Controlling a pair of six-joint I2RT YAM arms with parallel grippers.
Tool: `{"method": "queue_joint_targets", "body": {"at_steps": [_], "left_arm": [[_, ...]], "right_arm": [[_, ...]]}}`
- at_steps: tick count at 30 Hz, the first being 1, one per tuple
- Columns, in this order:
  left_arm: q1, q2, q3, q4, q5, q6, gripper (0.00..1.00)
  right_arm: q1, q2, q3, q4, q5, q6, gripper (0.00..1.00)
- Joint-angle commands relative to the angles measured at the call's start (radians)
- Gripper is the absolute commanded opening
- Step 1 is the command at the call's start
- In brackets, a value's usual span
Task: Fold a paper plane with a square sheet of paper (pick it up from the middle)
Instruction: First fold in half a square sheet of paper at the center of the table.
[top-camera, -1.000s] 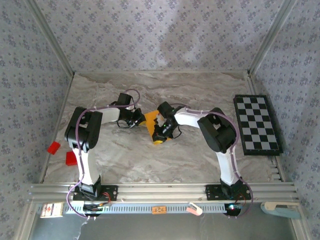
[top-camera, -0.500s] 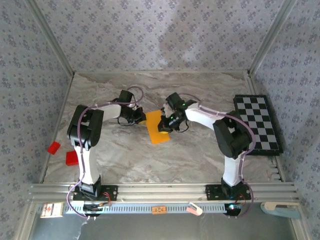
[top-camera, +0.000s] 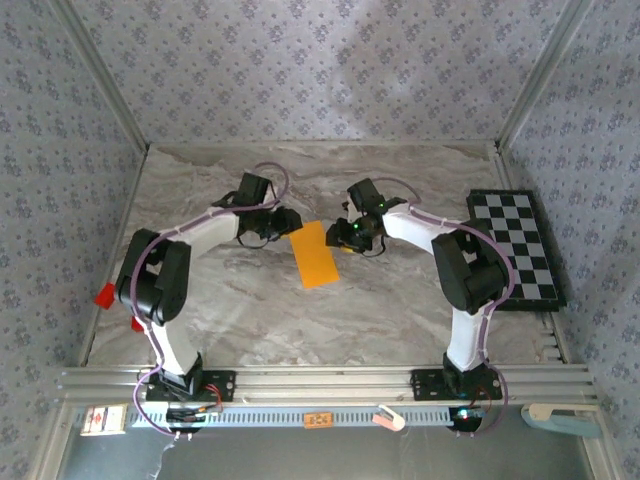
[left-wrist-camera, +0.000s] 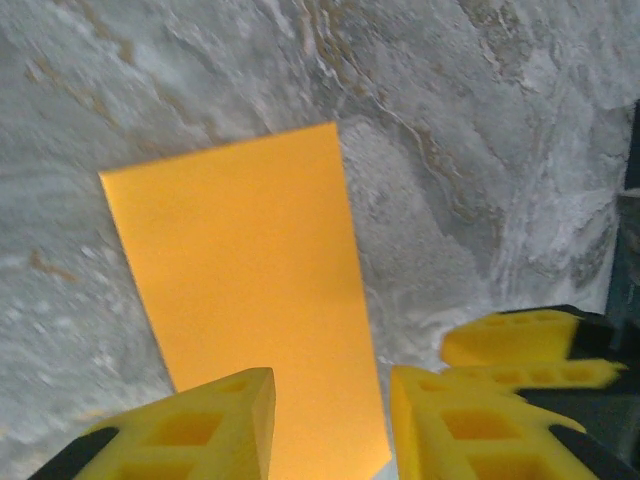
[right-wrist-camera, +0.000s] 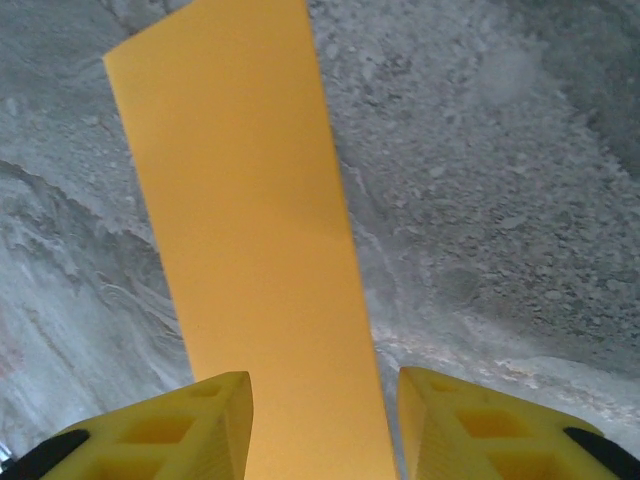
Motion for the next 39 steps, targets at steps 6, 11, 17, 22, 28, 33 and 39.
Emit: {"method": "queue_joint_targets", "body": {"at_steps": [6, 11, 17, 22, 28, 33, 39], "left_arm": [[-0.049, -0.012, -0.116, 0.135, -0.077, -0.221, 0.35], [-0.049, 0.049, -0.112, 0.223, -0.011, -0.225, 0.33], [-0.047, 0.096, -0.123, 0.277, -0.014, -0.24, 0.31], [-0.037, 0.115, -0.148, 0.238, -0.078, -0.248, 0.29], [-0.024, 0.134, -0.182, 0.245, -0.092, -0.285, 0.28], [-0.024, 0.136, -0.184, 0.234, -0.093, -0.284, 0.27], [-0.024, 0.141, -0.181, 0.228, -0.089, -0.285, 0.26]], "right_arm": [[-0.005, -0.035, -0.062, 0.069, -0.039, 0.064, 0.45], [-0.005, -0.041, -0.118, 0.081, -0.084, 0.078, 0.46], [-0.008, -0.06, -0.15, 0.074, -0.093, 0.076, 0.46], [-0.008, -0.068, -0.159, 0.059, -0.093, 0.07, 0.45], [-0.003, -0.074, -0.173, 0.05, -0.121, 0.064, 0.45], [0.012, -0.076, -0.183, 0.036, -0.142, 0.049, 0.42], [0.025, -0.068, -0.181, 0.039, -0.168, 0.049, 0.4]]}}
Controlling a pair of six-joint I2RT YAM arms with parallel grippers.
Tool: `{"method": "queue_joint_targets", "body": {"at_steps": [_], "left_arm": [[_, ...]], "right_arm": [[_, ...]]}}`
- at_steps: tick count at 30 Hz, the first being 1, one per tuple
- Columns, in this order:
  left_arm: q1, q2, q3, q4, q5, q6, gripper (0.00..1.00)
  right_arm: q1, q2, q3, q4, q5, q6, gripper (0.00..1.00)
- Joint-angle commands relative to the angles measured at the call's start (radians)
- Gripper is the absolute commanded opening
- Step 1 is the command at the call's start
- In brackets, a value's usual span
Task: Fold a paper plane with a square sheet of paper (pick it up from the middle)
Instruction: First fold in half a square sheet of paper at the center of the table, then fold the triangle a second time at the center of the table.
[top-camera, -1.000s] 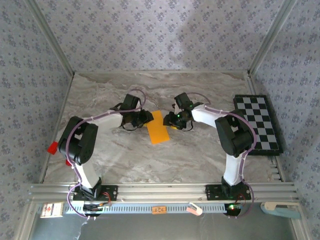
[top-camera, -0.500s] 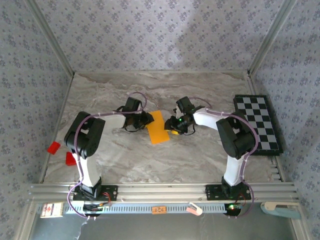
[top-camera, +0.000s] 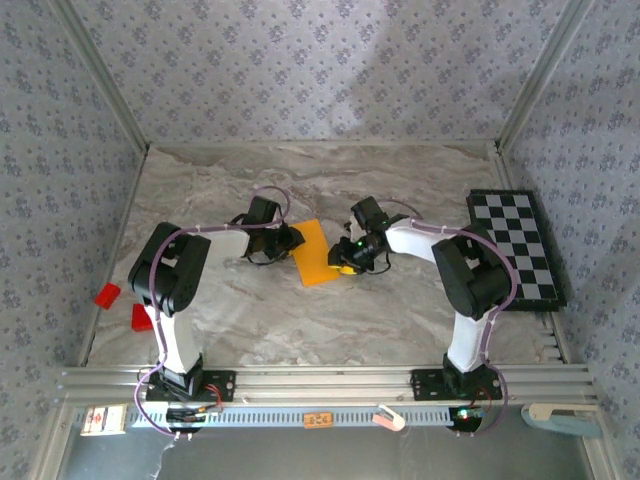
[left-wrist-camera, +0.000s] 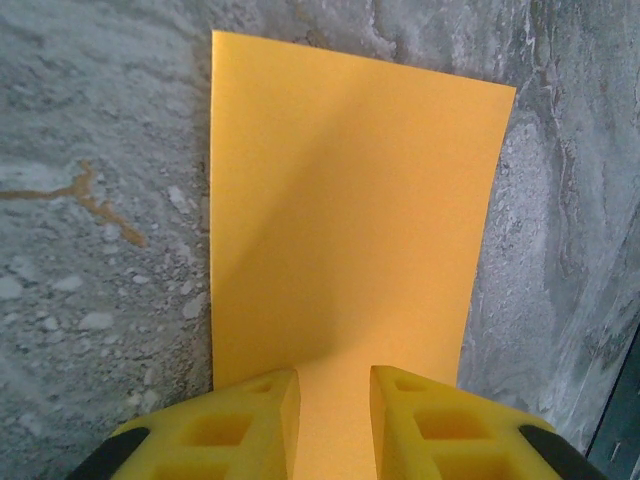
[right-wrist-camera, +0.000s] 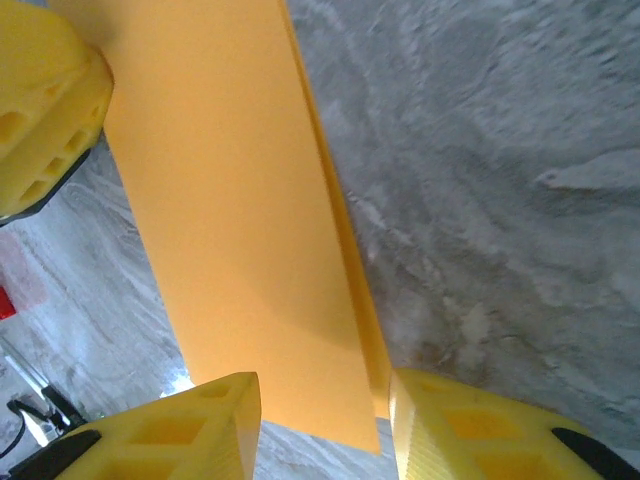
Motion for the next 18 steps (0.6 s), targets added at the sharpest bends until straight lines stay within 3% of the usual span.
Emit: {"method": "queue_joint_targets", "body": {"at_steps": [1, 12, 18], "left_arm": [[0.008, 0.034, -0.021, -0.042, -0.03, -0.009, 0.26], [0.008, 0.04, -0.018, -0.043, -0.026, -0.009, 0.26], [0.009, 0.037, -0.019, -0.041, -0.023, -0.007, 0.25]], "right_arm": [[0.007, -0.02, -0.008, -0.027, -0.033, -0.009, 0.4], [0.009, -0.02, -0.018, -0.018, -0.055, -0.001, 0.38], [0.006, -0.028, -0.031, 0.032, -0.059, 0.041, 0.27]]}}
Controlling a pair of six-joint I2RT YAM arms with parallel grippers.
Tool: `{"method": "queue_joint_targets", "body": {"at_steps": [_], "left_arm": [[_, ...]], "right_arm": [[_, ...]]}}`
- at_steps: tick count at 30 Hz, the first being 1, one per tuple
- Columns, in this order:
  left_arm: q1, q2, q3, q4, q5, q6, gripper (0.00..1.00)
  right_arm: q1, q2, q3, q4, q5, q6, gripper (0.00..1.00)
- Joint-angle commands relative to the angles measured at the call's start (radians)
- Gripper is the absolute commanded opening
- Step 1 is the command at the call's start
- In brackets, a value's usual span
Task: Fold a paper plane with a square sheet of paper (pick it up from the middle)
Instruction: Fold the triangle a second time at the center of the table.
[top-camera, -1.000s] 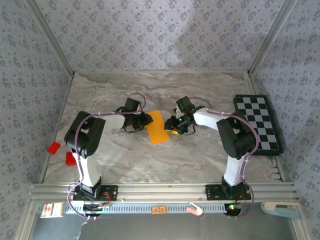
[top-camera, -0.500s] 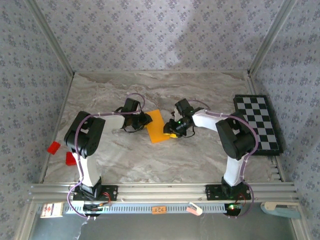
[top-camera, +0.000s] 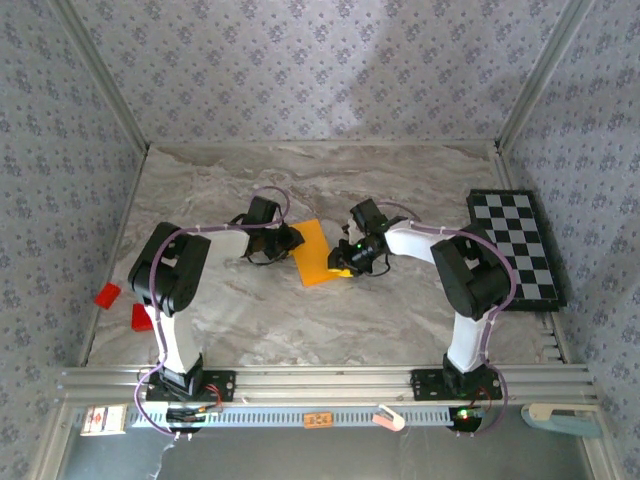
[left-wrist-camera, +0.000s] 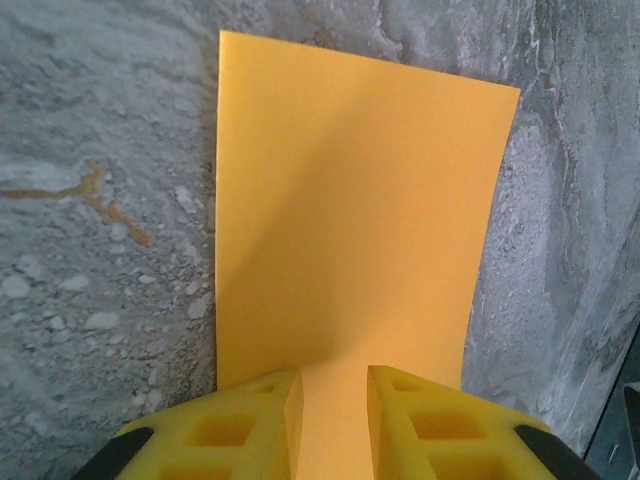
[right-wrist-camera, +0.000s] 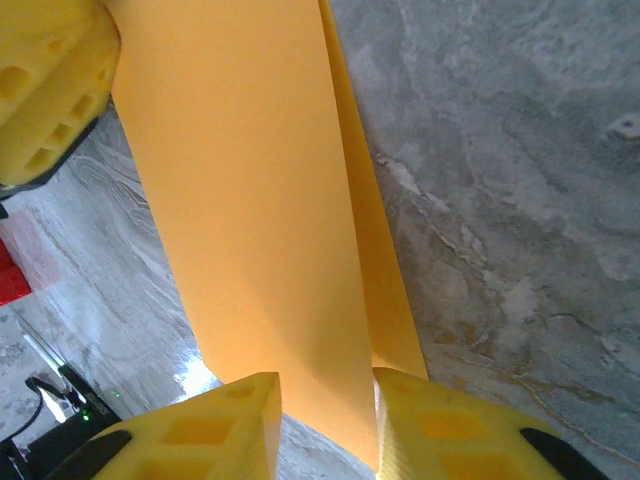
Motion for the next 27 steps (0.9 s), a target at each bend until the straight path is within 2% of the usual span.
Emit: {"method": "queue_joint_targets", "body": {"at_steps": [1, 13, 20, 22, 27], "left_arm": [[0.008, 0.037, -0.018, -0.041, -0.024, -0.001, 0.25], [0.008, 0.045, -0.014, -0.034, -0.014, 0.006, 0.24], [0.008, 0.042, 0.008, -0.027, 0.007, 0.027, 0.24], [0.008, 0.025, 0.018, -0.002, 0.031, 0.034, 0.27], [0.002, -0.037, 0.069, 0.083, 0.11, 0.028, 0.43]], "right_arm": [[0.0, -0.029, -0.013, 0.019, -0.017, 0.032, 0.26], [-0.015, -0.04, -0.026, 0.051, -0.014, 0.071, 0.17], [-0.024, -0.051, -0.027, 0.034, 0.005, 0.064, 0.04], [-0.023, -0.063, -0.037, 0.043, 0.023, 0.074, 0.01], [-0.024, -0.122, -0.099, 0.08, 0.086, 0.115, 0.0]]}}
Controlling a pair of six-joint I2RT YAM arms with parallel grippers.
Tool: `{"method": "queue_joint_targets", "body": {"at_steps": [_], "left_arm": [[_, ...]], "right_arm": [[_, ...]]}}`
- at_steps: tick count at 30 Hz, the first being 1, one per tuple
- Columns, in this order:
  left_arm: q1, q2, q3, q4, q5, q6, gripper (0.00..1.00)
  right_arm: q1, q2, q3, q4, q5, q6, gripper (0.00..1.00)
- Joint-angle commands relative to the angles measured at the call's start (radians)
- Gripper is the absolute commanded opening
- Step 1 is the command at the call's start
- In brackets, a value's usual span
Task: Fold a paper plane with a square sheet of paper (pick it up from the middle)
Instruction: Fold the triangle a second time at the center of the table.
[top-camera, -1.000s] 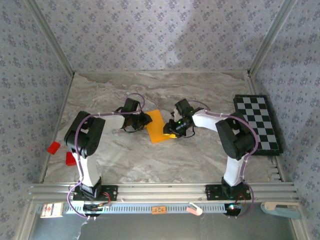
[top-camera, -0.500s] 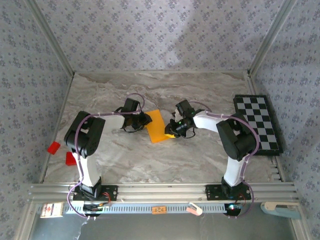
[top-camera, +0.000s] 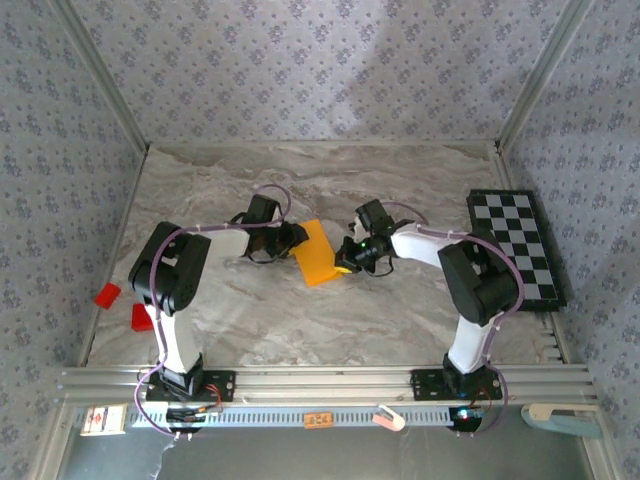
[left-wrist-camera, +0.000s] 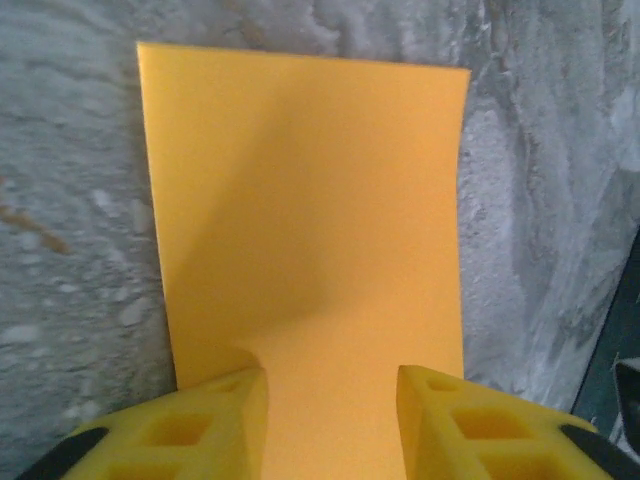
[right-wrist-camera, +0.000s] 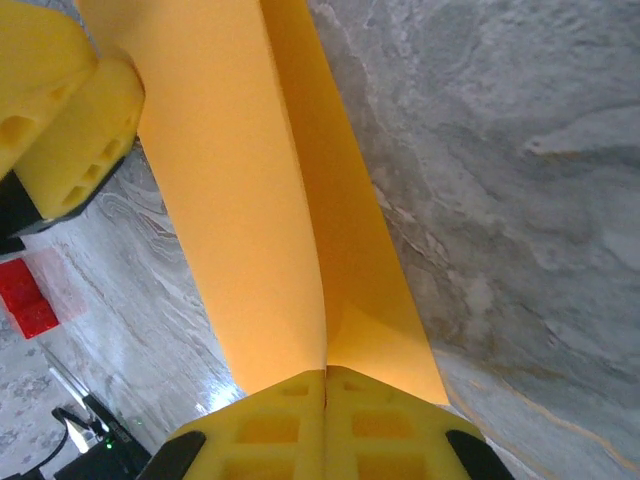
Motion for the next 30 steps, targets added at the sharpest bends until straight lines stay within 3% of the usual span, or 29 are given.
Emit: {"method": "queue_joint_targets", "body": {"at_steps": [1, 6, 12, 30], "left_arm": [[-0.007, -0.046, 0.062, 0.062, 0.05, 0.01, 0.44], [-0.03, -0.019, 0.087, 0.052, 0.051, 0.0, 0.43], [-0.036, 0.04, 0.11, -0.008, 0.045, -0.011, 0.36], [-0.041, 0.18, 0.292, -0.31, 0.024, 0.13, 0.24]], "right_arm": [[-0.006, -0.066, -0.047, 0.016, 0.062, 0.047, 0.0], [-0.008, -0.125, -0.105, 0.055, 0.106, 0.106, 0.0], [-0.013, -0.146, -0.133, 0.052, 0.114, 0.156, 0.0], [-0.012, -0.086, -0.011, -0.049, -0.022, 0.107, 0.0]]}}
